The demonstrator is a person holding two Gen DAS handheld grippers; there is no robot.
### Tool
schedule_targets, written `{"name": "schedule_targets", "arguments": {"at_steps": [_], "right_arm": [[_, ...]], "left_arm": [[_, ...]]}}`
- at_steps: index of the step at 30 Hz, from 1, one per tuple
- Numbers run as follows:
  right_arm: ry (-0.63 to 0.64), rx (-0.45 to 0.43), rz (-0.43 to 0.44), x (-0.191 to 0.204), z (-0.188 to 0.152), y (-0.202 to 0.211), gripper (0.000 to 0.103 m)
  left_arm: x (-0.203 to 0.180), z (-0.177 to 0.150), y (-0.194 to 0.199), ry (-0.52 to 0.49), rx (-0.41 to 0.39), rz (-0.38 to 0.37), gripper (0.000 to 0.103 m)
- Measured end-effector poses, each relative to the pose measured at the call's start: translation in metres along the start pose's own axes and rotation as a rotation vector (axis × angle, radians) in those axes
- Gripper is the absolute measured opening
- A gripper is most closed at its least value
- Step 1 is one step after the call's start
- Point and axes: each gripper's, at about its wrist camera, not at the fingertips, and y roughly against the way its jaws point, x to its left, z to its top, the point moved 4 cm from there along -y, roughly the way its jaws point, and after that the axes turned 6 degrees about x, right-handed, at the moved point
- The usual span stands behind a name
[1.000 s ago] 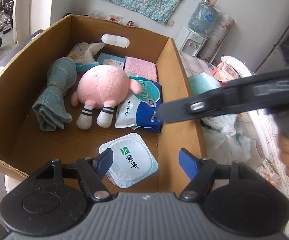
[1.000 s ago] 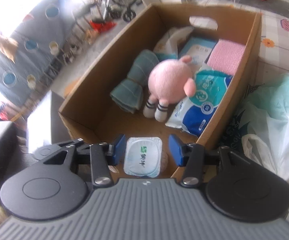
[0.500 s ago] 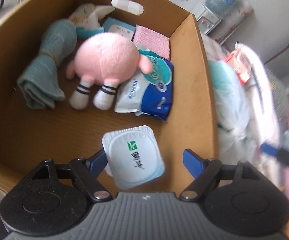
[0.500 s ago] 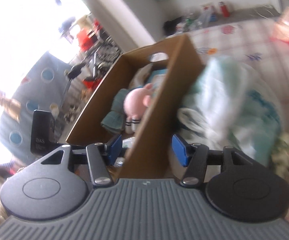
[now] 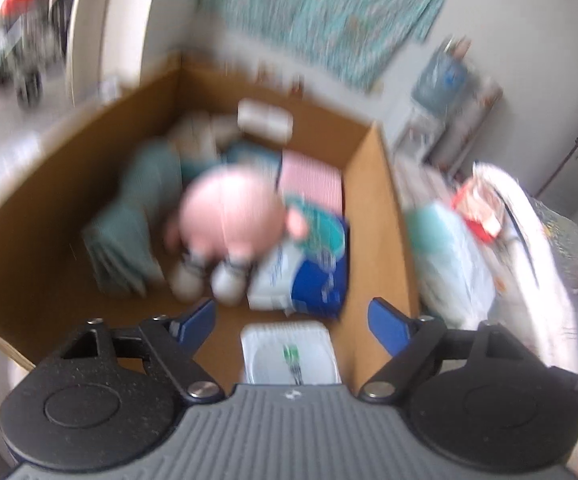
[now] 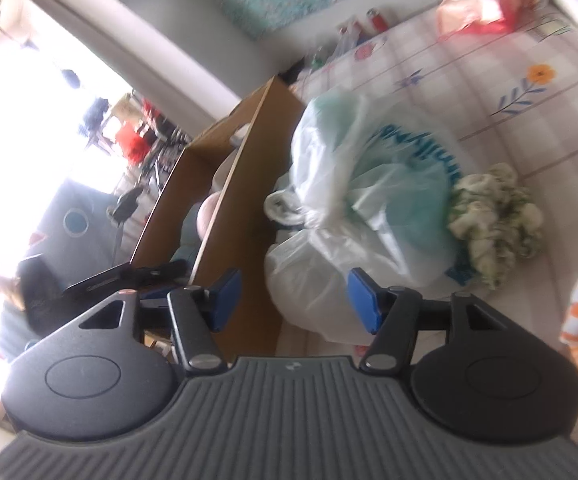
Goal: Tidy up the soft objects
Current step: 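Move the right gripper back over the orange-striped rolled towel on the bed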
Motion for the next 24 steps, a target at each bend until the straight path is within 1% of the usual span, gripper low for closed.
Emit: {"name": "schedule_targets", "arguments": {"at_steps": [2,4,6,8,11,14,16,20,22,24], "right_arm": [[-0.009,-0.033,-0.002,-0.006,-0.005,0.008,0.066],[-0.021,-0.061,-0.013,-0.012,-0.01,0.016,0.067],[-0.035,-0.085,-0.027,-0.017,-0.013,0.025,0.067],[-0.054,-0.112,-0.038,-0.025,-0.018,0.036,0.067],[-0.079,-0.163,-0.067,-0.038,-0.026,0.057,0.068],[-0.108,-0.223,-0.109,-0.055,-0.035,0.084,0.068],[-0.126,-0.262,-0.143,-0.067,-0.04,0.102,0.069],[-0.168,-0.33,-0.245,-0.097,-0.052,0.133,0.07],[-0.199,-0.344,-0.295,-0.113,-0.058,0.142,0.071],[-0.232,-0.346,-0.314,-0.129,-0.063,0.145,0.071]], "left_arm": [[-0.014,-0.001,0.016,-0.052,-0.085,0.001,0.087],[-0.034,-0.003,0.028,-0.106,-0.146,-0.037,0.088],[-0.056,-0.008,0.034,-0.165,-0.169,-0.088,0.089],[-0.082,-0.016,0.037,-0.22,-0.172,-0.146,0.089],[-0.123,-0.035,0.031,-0.297,-0.127,-0.242,0.089],[-0.16,-0.058,0.021,-0.343,-0.06,-0.342,0.089],[-0.181,-0.075,0.011,-0.377,-0.01,-0.392,0.089],[-0.212,-0.118,-0.013,-0.436,0.09,-0.445,0.089],[-0.22,-0.136,-0.026,-0.455,0.142,-0.453,0.089],[-0.224,-0.151,-0.036,-0.47,0.176,-0.457,0.088]]}}
